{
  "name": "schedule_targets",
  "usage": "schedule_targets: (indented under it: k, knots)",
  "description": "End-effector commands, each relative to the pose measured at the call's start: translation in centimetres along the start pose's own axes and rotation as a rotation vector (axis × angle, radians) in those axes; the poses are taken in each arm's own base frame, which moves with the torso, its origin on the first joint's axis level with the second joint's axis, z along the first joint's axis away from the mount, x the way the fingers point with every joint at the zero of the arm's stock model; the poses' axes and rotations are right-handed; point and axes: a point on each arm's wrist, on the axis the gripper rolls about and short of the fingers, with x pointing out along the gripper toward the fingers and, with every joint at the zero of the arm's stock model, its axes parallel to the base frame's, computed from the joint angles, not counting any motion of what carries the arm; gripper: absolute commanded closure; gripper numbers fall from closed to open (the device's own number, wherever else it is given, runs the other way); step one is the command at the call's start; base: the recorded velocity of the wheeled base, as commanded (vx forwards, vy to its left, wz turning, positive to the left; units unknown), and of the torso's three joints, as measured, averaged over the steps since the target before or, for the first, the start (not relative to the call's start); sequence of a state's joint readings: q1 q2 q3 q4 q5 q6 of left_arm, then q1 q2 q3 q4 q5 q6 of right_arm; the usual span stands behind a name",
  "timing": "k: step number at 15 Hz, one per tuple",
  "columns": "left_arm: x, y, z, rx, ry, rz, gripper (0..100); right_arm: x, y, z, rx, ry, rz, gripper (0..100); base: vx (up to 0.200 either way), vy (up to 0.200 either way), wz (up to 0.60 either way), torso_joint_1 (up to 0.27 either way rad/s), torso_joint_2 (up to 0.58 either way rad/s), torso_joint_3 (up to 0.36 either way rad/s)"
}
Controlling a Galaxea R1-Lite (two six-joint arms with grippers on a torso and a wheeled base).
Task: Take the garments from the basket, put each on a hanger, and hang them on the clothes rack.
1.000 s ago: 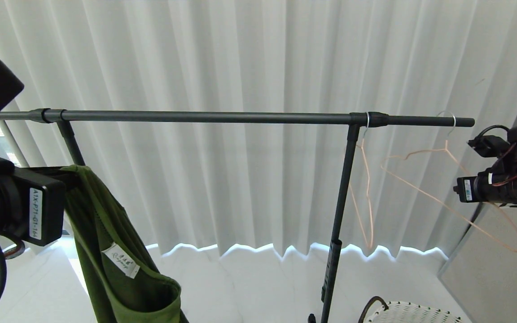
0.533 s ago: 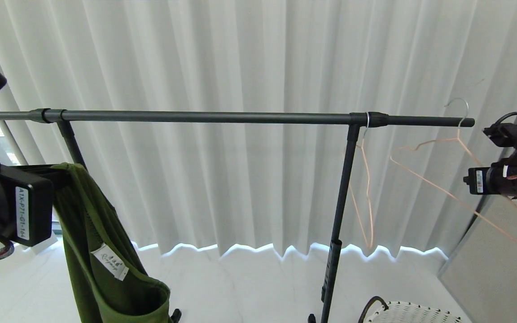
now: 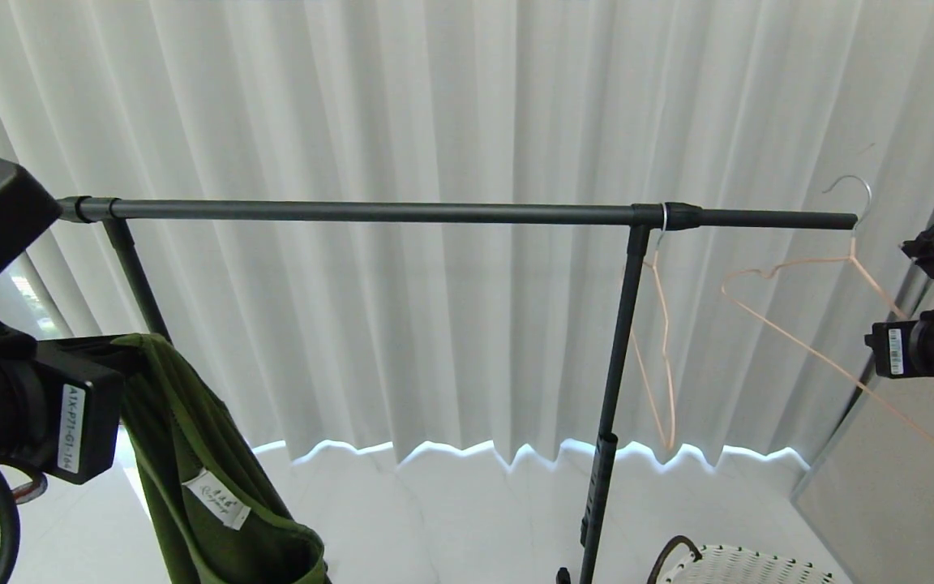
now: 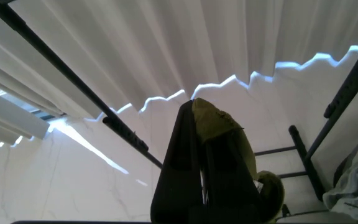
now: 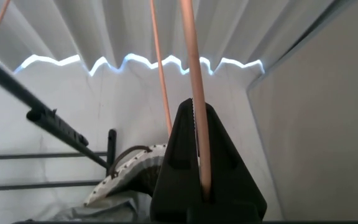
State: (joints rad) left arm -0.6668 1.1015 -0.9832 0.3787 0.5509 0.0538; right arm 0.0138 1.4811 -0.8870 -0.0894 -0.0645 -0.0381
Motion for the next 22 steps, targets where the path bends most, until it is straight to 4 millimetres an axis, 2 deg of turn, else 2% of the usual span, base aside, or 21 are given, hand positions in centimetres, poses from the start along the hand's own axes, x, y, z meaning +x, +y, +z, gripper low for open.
schedule_targets:
  k: [1,5,13,19,22]
  knots:
    - [0.2,-0.1,-0.3,0.007,0.012,0.002,100,-3.1,0.8,-1.0,-0.019,-0.04,0.011,100,0.0,0.0,0.0,0.0,0.0,0.0]
    - [0.2,-0.1,-0.4,0.009,0.016,0.001,100,-4.7,0.9,-2.0,-0.025,-0.055,0.0,100,-0.2,0.0,0.0,0.004,0.0,0.002]
    - [0.4,-0.2,-0.4,0.01,0.021,0.005,100,-4.8,0.9,-2.0,-0.025,-0.056,0.0,100,-0.2,0.0,0.0,0.001,0.0,0.002]
    - [0.4,-0.1,-0.4,0.008,0.024,0.008,100,-5.7,1.3,-1.8,-0.032,-0.09,0.027,100,0.0,0.0,0.0,0.0,0.0,0.0]
    - [0.5,-0.1,-0.3,0.007,0.026,0.01,100,-7.0,1.7,-1.5,-0.039,-0.136,0.054,100,0.0,0.2,0.0,0.002,0.0,0.002]
